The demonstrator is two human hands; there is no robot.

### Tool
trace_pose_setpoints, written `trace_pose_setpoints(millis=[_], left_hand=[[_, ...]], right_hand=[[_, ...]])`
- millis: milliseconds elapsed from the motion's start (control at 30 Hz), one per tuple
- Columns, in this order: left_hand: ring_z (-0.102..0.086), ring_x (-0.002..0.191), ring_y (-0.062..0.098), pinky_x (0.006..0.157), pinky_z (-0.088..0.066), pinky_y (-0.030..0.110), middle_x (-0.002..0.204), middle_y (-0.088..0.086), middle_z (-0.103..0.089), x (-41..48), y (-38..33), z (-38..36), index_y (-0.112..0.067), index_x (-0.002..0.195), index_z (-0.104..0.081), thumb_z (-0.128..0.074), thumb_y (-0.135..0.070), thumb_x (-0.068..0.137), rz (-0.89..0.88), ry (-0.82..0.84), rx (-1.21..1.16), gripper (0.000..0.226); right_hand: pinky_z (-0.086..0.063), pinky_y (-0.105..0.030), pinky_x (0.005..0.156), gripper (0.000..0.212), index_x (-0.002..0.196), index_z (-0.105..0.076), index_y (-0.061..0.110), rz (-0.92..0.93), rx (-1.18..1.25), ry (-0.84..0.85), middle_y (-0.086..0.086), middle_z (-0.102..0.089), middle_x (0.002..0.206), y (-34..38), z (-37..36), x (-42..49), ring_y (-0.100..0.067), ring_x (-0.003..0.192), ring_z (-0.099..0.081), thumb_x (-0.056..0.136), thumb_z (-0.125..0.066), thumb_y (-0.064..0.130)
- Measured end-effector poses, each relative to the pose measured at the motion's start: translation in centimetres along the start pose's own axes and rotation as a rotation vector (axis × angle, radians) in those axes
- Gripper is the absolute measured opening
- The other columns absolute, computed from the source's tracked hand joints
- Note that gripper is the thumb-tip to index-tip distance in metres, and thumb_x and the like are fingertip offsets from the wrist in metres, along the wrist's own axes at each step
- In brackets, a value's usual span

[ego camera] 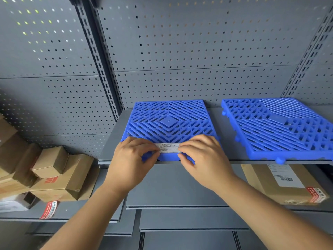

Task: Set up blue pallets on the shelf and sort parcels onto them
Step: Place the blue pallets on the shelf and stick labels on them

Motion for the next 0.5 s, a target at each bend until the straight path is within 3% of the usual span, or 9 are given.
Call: trace_pose_setpoints(millis=[233,367,500], left_hand=[[-0.064,0.087,0.022,0.083,-0.053,0.045,0.098,-0.007,-0.074,0.5,-1.2,0.4,-0.021,0.101,-0.080,-0.079,-0.029,0.083,0.061,0.000,-0.043,0.020],[-0.063,0.091,0.023,0.086,-0.053,0.045,0.103,-0.005,-0.073,1.5,-3.3,-0.1,-0.019,0.107,-0.078,-0.064,-0.039,0.089,0.066,-0.013,-0.044,0.030],[-0.065,0.104,0.029,0.094,-0.051,0.048,0.113,0.001,-0.071,2.8,-5.7,-1.4,-0.016,0.114,-0.075,-0.068,-0.034,0.089,0.081,-0.013,-0.041,0.032]], right_hand=[[-0.052,-0.043,0.082,0.015,0.097,-0.075,0.016,-0.065,-0.009,-0.012,0.007,-0.075,0.098,-1.3,1.2,0.4,-0.026,0.092,-0.066,0.088,-0.072,0.027],[-0.052,-0.045,0.083,0.027,0.109,-0.076,0.015,-0.117,-0.039,-0.002,0.005,-0.076,0.104,-2.7,2.3,0.3,-0.029,0.098,-0.066,0.089,-0.069,0.031],[-0.051,-0.046,0.084,0.030,0.111,-0.074,0.015,-0.171,-0.062,-0.016,0.003,-0.075,0.110,-4.4,3.9,-0.3,-0.030,0.100,-0.066,0.088,-0.068,0.033]])
Point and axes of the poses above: each hand's wrist, its own x-axis towards the middle knuckle, its own z-axis out of the back of the hand, y = z × x, the point moved 4 cm from there along x, towards the middle knuckle
